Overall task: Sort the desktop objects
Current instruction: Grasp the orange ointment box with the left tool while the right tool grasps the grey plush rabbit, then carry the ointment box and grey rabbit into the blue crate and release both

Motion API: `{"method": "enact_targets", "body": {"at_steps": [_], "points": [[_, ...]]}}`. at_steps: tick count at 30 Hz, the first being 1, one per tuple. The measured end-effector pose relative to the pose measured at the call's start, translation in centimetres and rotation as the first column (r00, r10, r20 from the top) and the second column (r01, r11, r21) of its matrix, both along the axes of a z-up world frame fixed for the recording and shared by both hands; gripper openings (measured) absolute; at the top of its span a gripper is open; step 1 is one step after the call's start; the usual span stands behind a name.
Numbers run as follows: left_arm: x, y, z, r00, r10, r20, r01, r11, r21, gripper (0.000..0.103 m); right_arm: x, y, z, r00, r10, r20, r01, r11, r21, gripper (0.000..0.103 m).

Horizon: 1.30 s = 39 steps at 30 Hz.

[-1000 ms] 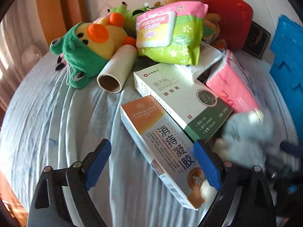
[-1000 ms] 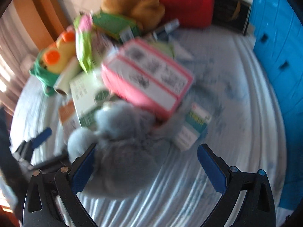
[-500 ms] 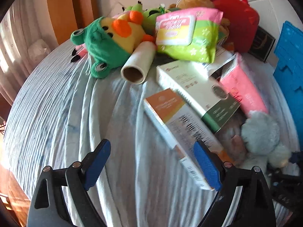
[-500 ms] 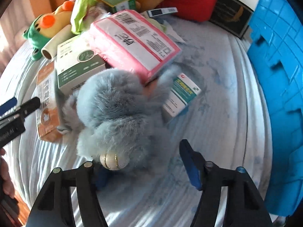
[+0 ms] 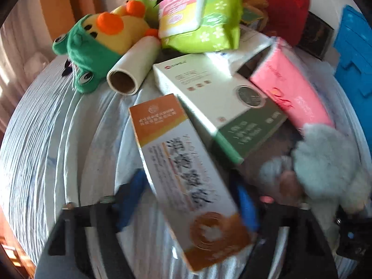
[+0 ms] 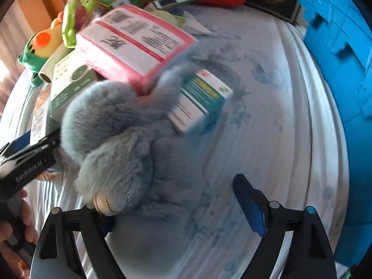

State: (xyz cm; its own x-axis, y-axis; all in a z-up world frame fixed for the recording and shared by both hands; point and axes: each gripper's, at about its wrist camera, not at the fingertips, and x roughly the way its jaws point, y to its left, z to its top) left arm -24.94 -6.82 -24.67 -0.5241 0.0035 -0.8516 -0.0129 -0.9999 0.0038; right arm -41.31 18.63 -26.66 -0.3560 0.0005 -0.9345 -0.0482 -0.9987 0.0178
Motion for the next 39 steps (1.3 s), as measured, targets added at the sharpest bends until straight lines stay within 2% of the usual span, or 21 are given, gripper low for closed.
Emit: {"method": "enact_targets", "body": {"at_steps": [3,7,8,9,10,11,12,14,16,18,21,23,26,29,31,34,39], "points": [[0.7,0.3,-0.1,1.0,-0.013,-0.015,0.013,0.999,-0.05,0.052,0.1,-1.8,0.5,0.997,0.061,-0.037,-0.061,0.998,0.016,0.088],[1.3,-0.2,-0.6,1.0,-0.007,-0.009,0.007,0.999,-0.044,0.047,-0.3,-3.9,0.6,0.99,0.127,-0.059,-0.124,0.991,0.052,0.086],[1.4,-0.2,-0.7,1.0,-0.011,-0.011,0.01,0.999,-0.048,0.047,-0.5,-4.9,0.3,0.986,0.156,-0.055,-0.151,0.984,0.09,0.081],[1.5,-0.2,-0.8,1.0,-0.016,-0.016,0.015,0.998,-0.055,0.047,-0.6,-5.5,-0.1,0.983,0.178,-0.041,-0.172,0.979,0.106,0.068],[1.6,-0.1,-0.9,1.0,-0.02,-0.022,0.018,0.998,-0.062,0.047,-0.7,-5.9,-0.4,0.98,0.195,-0.032,-0.191,0.977,0.099,0.063],[1.6,-0.2,-1.1,0.999,-0.02,-0.027,0.018,0.998,-0.061,0.047,-0.8,-6.3,-0.4,0.978,0.206,-0.026,-0.204,0.977,0.065,0.047],[1.5,-0.4,-1.2,0.999,-0.013,-0.029,0.012,0.999,-0.047,0.047,-1.0,-6.5,-0.4,0.977,0.211,-0.007,-0.211,0.977,0.036,0.042],[1.3,-0.9,-1.4,1.0,0.002,-0.025,-0.002,1.0,-0.016,0.047,-0.9,-6.7,-0.6,0.976,0.216,0.006,-0.216,0.975,0.046,0.037],[2.4,-0.8,-1.0,1.0,0.005,-0.02,-0.005,1.0,-0.009,0.045,-0.4,-6.9,-0.9,0.973,0.229,-0.004,-0.228,0.972,0.049,0.035],[3.3,-0.6,-0.5,0.999,-0.008,-0.05,0.006,0.999,-0.037,0.045,0.6,-6.7,-0.9,0.972,0.232,-0.025,-0.23,0.971,0.058,0.034],[5.1,0.3,1.7,0.984,-0.043,-0.171,0.022,0.992,-0.123,0.045,2.4,-5.9,0.5,0.969,0.226,-0.1,-0.222,0.974,0.048,0.034],[6.3,1.1,3.5,0.966,-0.078,-0.248,0.037,0.985,-0.167,0.045,2.2,-5.0,1.6,0.966,0.214,-0.143,-0.212,0.977,0.029,0.034],[5.8,2.6,7.2,0.932,-0.127,-0.339,0.061,0.978,-0.2,0.045,1.9,-4.4,4.1,0.956,0.195,-0.217,-0.191,0.981,0.04,0.034],[6.2,4.5,9.8,0.892,-0.181,-0.413,0.079,0.964,-0.253,0.045,0.9,-2.6,7.7,0.947,0.156,-0.281,-0.155,0.988,0.025,0.034],[5.2,4.9,11.9,0.871,-0.214,-0.442,0.107,0.961,-0.254,0.045,2.7,-1.9,9.5,0.937,0.132,-0.325,-0.13,0.991,0.028,0.034],[6.0,5.7,14.0,0.85,-0.244,-0.467,0.14,0.959,-0.245,0.045,3.7,0.3,12.7,0.915,0.074,-0.397,-0.08,0.997,0.003,0.034],[5.3,7.0,16.0,0.848,-0.259,-0.462,0.207,0.965,-0.163,0.045,5.9,3.4,17.2,0.873,-0.012,-0.487,0.011,1.0,-0.005,0.034]]}}
